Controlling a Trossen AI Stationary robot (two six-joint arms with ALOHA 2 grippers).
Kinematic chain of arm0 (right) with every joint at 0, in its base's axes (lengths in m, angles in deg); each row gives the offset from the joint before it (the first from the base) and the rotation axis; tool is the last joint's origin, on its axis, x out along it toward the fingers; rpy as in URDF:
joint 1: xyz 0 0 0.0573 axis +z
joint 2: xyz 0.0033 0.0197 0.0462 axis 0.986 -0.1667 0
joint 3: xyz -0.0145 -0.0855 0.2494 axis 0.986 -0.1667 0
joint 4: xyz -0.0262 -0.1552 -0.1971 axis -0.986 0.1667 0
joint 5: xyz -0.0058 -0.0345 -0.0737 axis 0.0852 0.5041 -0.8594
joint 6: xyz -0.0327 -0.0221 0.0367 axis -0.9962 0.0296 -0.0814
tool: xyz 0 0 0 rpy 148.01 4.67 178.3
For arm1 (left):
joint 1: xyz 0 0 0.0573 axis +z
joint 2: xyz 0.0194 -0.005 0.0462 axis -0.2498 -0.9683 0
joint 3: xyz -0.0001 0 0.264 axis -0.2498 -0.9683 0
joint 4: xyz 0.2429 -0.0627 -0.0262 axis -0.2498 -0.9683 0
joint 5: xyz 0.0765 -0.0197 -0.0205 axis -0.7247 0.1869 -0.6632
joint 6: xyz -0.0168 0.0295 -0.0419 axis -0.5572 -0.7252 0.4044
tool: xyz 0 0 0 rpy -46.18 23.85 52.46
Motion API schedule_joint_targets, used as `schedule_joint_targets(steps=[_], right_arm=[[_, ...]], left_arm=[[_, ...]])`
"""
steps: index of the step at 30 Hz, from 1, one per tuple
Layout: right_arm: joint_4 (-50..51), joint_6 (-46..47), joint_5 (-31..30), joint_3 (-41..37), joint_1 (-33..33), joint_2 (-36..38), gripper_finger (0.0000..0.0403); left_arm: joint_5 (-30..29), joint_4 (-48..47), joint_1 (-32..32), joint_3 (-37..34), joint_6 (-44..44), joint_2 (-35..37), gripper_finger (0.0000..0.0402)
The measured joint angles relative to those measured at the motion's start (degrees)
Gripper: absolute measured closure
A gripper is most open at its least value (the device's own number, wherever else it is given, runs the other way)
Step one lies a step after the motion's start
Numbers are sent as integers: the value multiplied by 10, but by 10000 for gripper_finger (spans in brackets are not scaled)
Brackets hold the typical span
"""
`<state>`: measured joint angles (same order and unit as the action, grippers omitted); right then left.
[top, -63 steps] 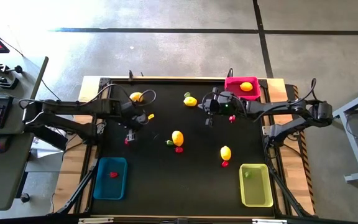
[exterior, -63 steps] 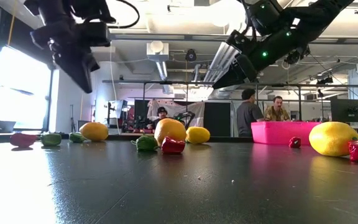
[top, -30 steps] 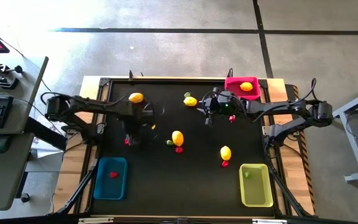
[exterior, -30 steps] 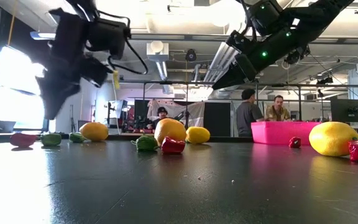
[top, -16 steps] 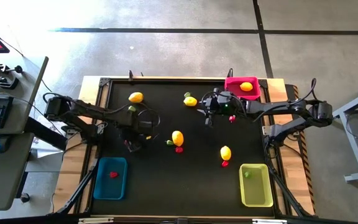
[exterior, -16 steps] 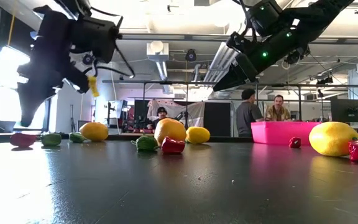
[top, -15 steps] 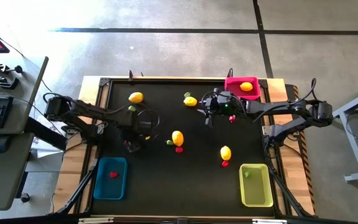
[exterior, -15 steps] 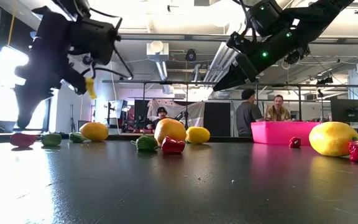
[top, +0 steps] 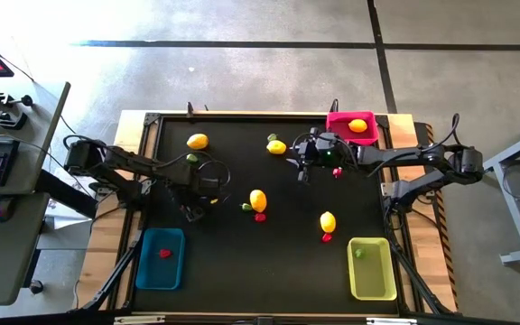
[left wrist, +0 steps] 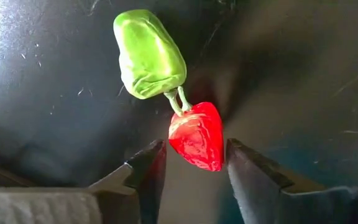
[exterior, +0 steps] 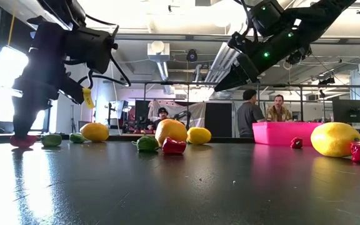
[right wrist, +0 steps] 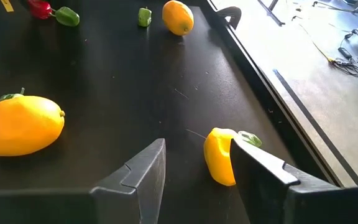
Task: Sort produce into baskets
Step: Put the red chilli pepper into the blue bin
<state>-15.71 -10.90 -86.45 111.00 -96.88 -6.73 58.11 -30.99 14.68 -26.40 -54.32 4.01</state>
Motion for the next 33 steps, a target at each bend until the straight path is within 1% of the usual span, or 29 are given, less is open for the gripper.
schedule_joint_targets(steps=[8, 13, 19, 23, 29, 33], right_arm=[[0, -3, 0, 0, 0, 0, 231], [0, -4, 0, 0, 0, 0, 231], [0, -4, 0, 0, 0, 0, 231], [0, -4, 0, 0, 0, 0, 231], [0, -4, 0, 0, 0, 0, 231], [0, -4, 0, 0, 0, 0, 231]], left_arm=[[0, 0, 0, 0, -27, 0, 321], [0, -6, 0, 5, -44, 0, 350], [0, -37, -4, 42, -50, 0, 354], [1, -49, -22, 79, -51, 0, 354], [5, -118, -70, 144, -56, 0, 354], [31, -143, -114, 164, -41, 2, 355]])
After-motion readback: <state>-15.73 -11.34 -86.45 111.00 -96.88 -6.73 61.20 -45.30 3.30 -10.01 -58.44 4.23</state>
